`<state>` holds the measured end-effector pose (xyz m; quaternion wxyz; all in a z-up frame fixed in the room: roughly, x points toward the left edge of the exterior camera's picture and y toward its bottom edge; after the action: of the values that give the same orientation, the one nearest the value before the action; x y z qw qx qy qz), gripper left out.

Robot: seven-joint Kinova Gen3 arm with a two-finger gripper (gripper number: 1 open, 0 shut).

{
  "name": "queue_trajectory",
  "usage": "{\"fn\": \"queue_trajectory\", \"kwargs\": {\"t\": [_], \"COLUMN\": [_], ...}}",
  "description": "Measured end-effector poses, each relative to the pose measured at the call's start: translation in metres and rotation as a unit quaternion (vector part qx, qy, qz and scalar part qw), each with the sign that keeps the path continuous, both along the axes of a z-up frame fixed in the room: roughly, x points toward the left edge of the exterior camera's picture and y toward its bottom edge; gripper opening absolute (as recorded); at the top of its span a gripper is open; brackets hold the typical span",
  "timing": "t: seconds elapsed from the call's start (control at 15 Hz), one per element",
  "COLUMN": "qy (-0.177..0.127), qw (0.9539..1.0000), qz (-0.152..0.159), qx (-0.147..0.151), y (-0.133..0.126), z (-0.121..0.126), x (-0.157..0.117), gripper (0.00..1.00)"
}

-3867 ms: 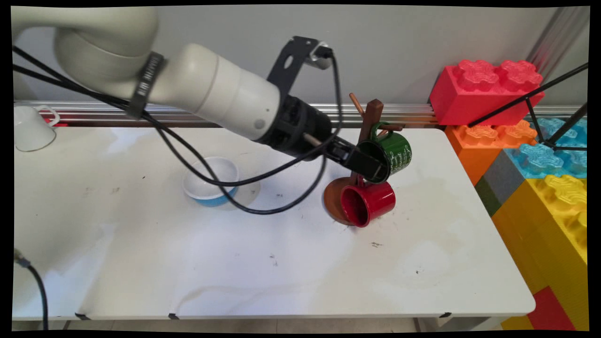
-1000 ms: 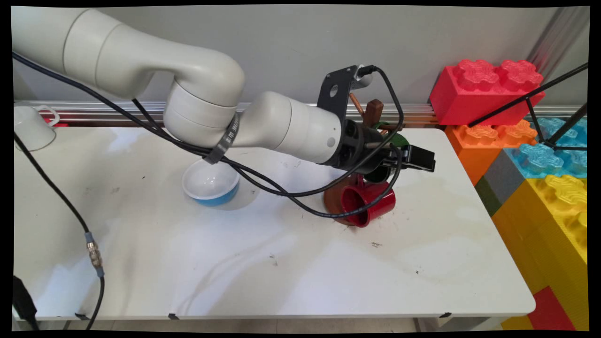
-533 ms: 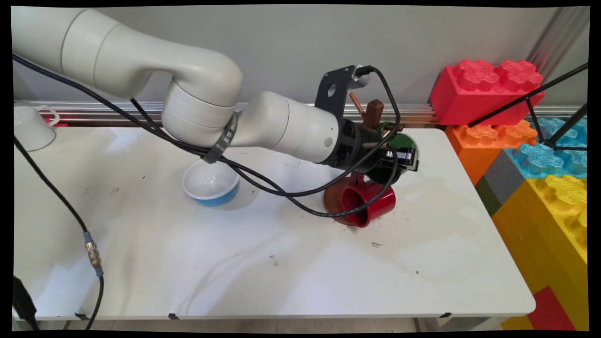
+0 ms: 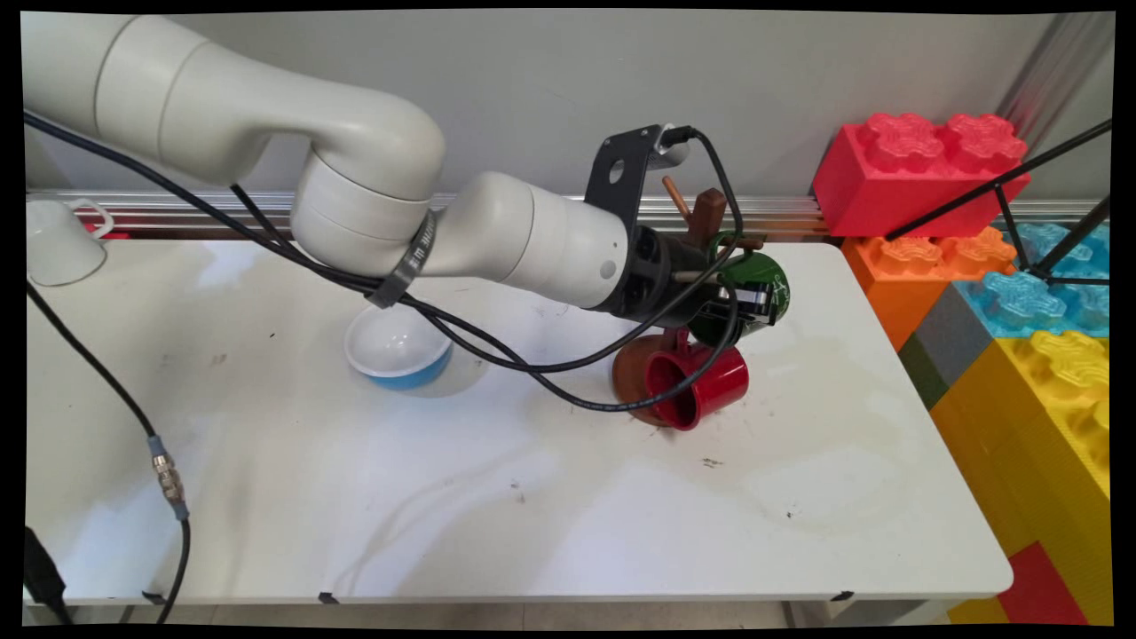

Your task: Place the picked object on the table

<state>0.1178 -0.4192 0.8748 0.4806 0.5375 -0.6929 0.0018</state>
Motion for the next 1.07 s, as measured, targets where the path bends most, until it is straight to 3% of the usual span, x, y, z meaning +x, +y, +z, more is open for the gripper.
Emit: {"fn": "queue_trajectory", "kwargs": {"t": [1.07], "qy": [0.013], "qw": [0.9993], "qz": [-0.034], "qx": [-0.011], "y": [0.01], "z": [0.021], "x": [-0.009], "gripper": [0.0]}}
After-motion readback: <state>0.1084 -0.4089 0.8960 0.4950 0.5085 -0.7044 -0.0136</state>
